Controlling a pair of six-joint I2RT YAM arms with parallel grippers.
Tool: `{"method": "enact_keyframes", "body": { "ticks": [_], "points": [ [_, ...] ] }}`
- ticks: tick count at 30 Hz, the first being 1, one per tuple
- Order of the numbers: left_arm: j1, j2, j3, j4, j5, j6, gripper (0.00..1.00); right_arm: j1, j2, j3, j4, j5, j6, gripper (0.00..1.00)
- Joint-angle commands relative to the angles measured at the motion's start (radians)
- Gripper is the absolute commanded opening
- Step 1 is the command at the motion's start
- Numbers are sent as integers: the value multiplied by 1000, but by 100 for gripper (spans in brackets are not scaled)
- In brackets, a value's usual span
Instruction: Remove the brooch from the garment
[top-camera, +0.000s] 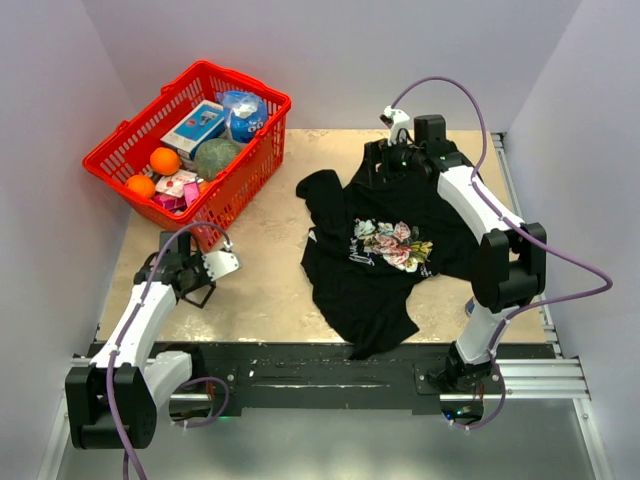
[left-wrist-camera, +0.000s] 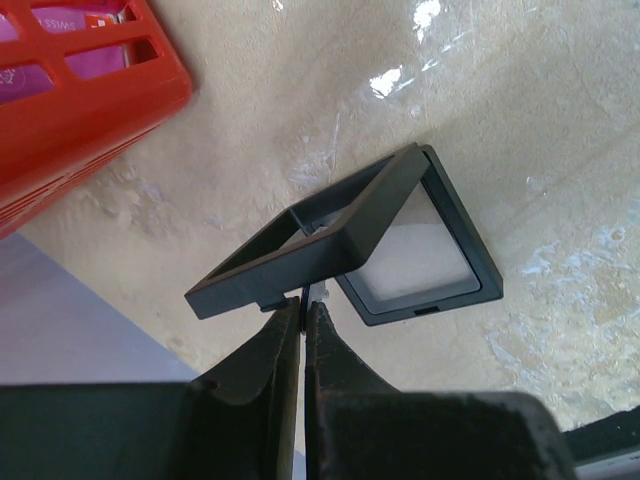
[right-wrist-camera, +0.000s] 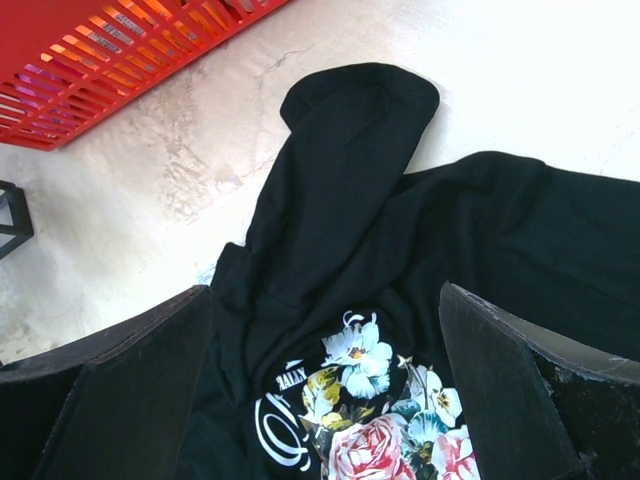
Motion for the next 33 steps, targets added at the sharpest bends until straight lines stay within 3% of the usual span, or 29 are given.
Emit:
{"method": "enact_keyframes", "body": {
  "ticks": [1,13,18,27,33],
  "points": [
    [-7,9,-18,51,8,20,0,4,-33,0,26,-13,-10,99],
    [-8,-25,-104,77,-53,87,1,8,-22,4,31,-21,-10,99],
    [-10,-49,-109,51,-53,80,27,8,-18,11,26,-19,-9,99],
    [-10,-91,-32,-54,-38,55,41,9,4,29,20,-27,-6,99],
    [-8,-48,162,-260,-9,21,57,14,22,64,18,-68,-4,99]
  ]
}}
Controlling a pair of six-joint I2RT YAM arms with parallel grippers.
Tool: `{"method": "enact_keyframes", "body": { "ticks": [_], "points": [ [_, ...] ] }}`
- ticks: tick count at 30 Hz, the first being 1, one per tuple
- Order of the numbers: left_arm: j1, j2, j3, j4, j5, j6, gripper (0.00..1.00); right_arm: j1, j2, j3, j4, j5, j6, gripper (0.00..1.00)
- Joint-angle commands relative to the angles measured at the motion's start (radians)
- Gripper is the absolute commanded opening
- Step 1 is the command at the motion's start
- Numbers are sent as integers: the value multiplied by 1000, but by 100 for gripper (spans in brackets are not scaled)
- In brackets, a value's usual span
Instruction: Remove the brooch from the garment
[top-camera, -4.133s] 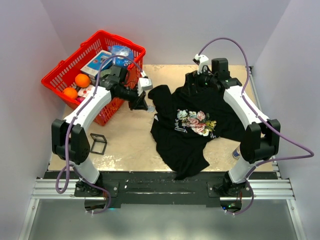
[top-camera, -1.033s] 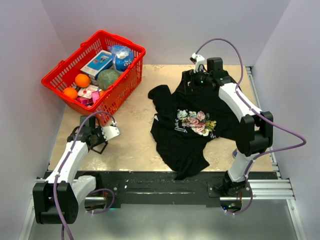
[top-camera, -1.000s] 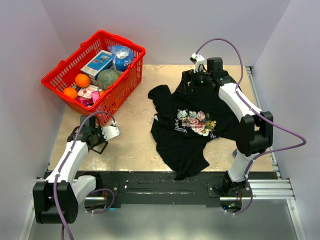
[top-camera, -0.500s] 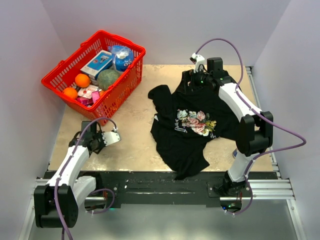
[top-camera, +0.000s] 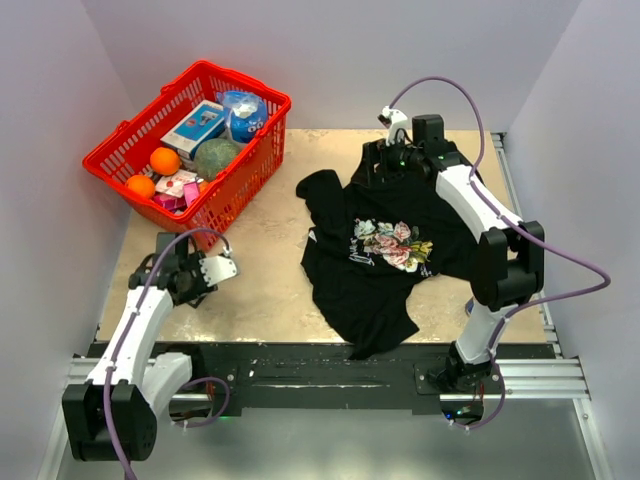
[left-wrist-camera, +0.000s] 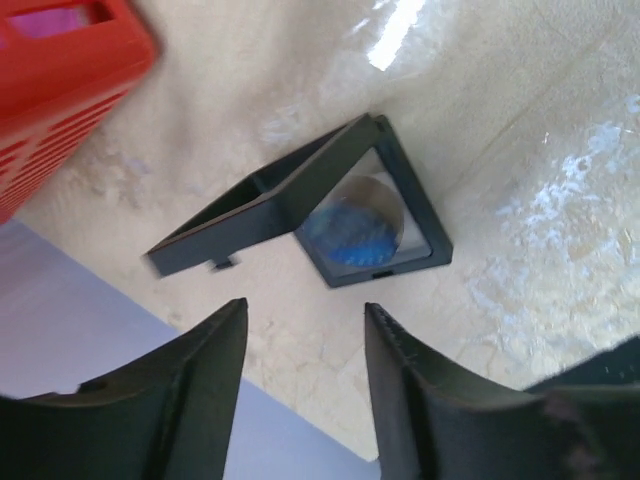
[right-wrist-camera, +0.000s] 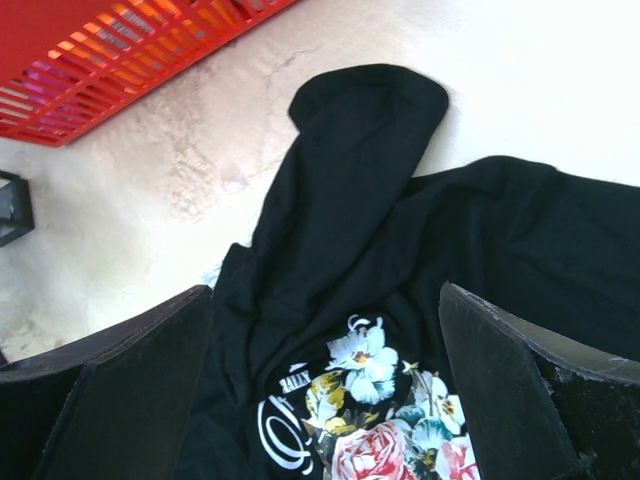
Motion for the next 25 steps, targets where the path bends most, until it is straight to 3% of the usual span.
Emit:
{"method": "enact_keyframes", "body": {
  "ticks": [1,4,9,13,16,19,25],
  "points": [
    [0,29,180,-171,26,-26,63,8,11,63,20,-85,1,99],
    [1,48,321,-315,62,26,67,6,17,101,-10,-61,10,99],
    [-3,173,699,-424,327,-15,79,8,-19,210,-99,258,39,99],
    [-51,374,957,-243,484,-327,99,8,-32,276,-105,468,98,99],
    [-80,514,1091,-76,544,-579,99,8,-56,301,-93,531,79,99],
    [-114,595,1131,109,572,-699,99,6,-65,345,-124,549,44,99],
    [-169,703,1237,269,631,-799,99,6,-84,407,-164,605,-7,99]
  ]
}}
